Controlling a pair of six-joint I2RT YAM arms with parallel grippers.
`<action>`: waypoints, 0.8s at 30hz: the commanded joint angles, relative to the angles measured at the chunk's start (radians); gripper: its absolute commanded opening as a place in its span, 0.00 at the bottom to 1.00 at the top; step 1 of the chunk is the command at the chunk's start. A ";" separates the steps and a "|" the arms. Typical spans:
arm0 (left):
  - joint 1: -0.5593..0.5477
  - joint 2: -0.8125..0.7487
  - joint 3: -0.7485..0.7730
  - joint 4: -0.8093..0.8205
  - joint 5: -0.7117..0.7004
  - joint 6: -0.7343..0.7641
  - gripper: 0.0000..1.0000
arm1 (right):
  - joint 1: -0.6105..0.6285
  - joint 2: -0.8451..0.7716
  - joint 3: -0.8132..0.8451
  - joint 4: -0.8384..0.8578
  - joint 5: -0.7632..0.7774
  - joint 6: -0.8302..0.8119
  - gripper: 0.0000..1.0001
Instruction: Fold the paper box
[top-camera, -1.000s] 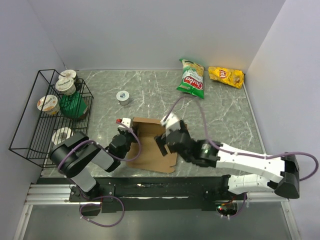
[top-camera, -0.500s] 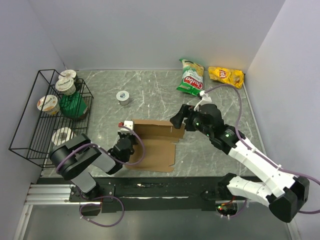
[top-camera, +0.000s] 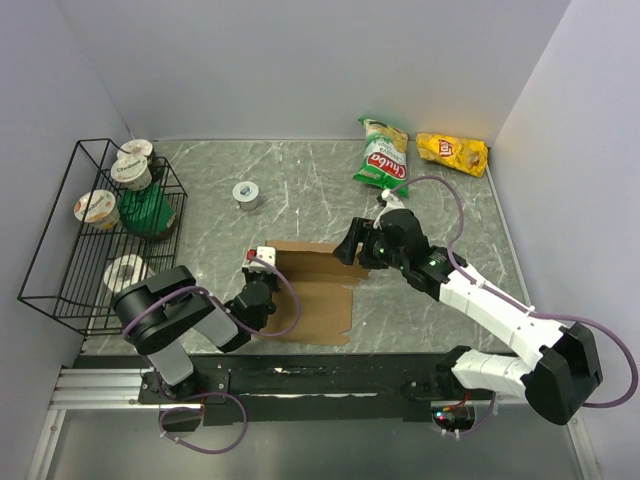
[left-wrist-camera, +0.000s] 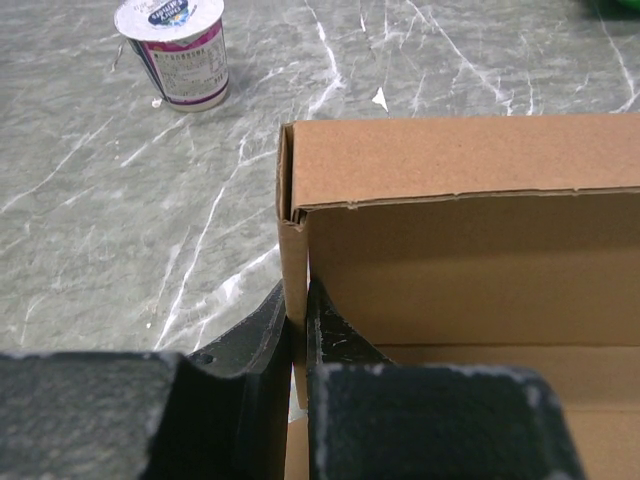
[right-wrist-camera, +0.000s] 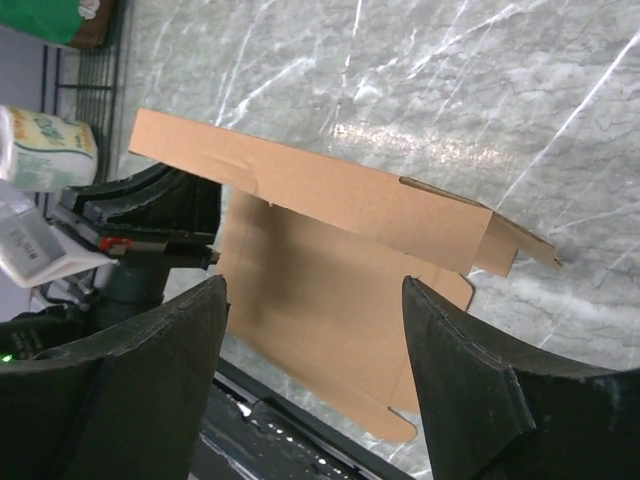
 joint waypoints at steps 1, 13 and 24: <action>-0.015 0.017 0.016 0.053 -0.038 0.044 0.13 | -0.009 0.010 0.030 0.023 0.050 -0.024 0.77; -0.026 0.026 0.014 0.068 -0.050 0.059 0.12 | -0.014 0.048 0.033 0.022 0.117 -0.068 0.75; -0.029 0.029 0.020 0.068 -0.053 0.059 0.12 | -0.014 -0.024 0.087 -0.056 0.123 -0.096 0.76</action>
